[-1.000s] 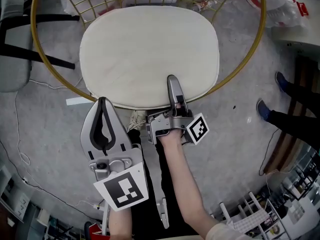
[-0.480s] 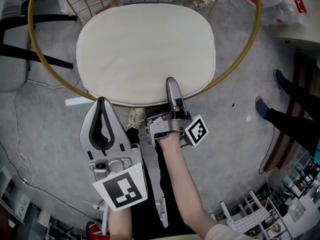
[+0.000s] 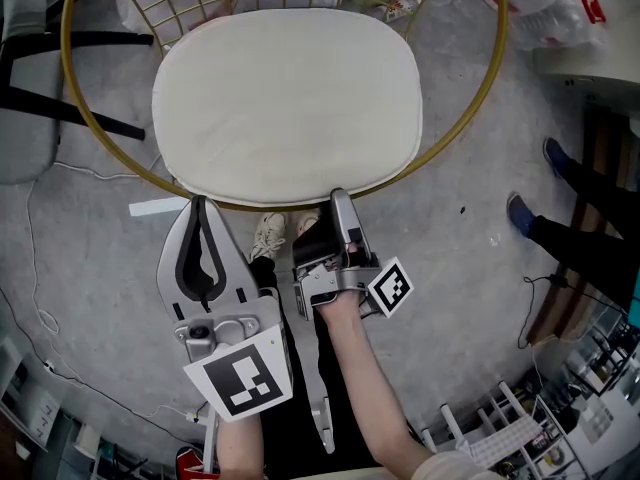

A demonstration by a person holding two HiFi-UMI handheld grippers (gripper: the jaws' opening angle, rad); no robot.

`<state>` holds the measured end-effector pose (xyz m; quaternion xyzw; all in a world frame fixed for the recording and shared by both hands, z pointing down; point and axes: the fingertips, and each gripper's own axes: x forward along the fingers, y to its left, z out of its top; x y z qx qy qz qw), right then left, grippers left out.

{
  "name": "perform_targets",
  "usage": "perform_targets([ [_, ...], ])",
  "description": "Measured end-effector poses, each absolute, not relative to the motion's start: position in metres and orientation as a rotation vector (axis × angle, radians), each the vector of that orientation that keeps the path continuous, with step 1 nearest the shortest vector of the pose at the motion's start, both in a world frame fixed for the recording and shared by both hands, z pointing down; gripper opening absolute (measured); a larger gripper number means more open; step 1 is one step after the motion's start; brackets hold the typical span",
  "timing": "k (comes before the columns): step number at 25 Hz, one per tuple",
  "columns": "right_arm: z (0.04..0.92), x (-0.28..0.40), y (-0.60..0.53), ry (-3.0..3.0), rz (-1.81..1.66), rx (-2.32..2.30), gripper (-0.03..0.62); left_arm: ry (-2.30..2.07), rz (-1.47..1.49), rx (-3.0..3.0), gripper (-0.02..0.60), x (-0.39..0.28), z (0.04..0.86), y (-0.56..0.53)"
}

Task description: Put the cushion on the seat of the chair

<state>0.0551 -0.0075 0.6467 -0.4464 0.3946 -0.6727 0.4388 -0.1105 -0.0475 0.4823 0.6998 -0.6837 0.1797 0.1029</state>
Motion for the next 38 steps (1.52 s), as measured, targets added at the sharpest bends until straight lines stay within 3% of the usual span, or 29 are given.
perform_targets([
  [13,0.612,0.059,0.018,0.979,-1.671,-1.154,0.164,-2.043,0.559,2.095,0.014,-0.111,0.456,-0.039],
  [17,0.569,0.063,0.022,1.042,-1.671,-1.239,0.164,-2.079,0.505,2.067,0.014,-0.120,0.413,-0.041],
  [21,0.491,0.063,-0.061,1.324,-1.520,-1.278,0.163,-2.173,0.308,2.126,0.014,-0.127,0.340,-0.089],
  [25,0.335,0.079,-0.113,1.717,-1.162,-1.505,0.155,-2.179,0.188,2.178,0.014,-0.124,0.236,-0.101],
  [32,0.036,0.074,-0.133,2.141,-0.182,-1.663,0.120,-2.238,0.009,2.323,0.014,-0.129,0.056,-0.117],
  [38,-0.094,0.043,-0.074,2.285,0.549,-1.636,0.101,-2.171,-0.192,2.519,0.014,-0.106,-0.053,-0.098],
])
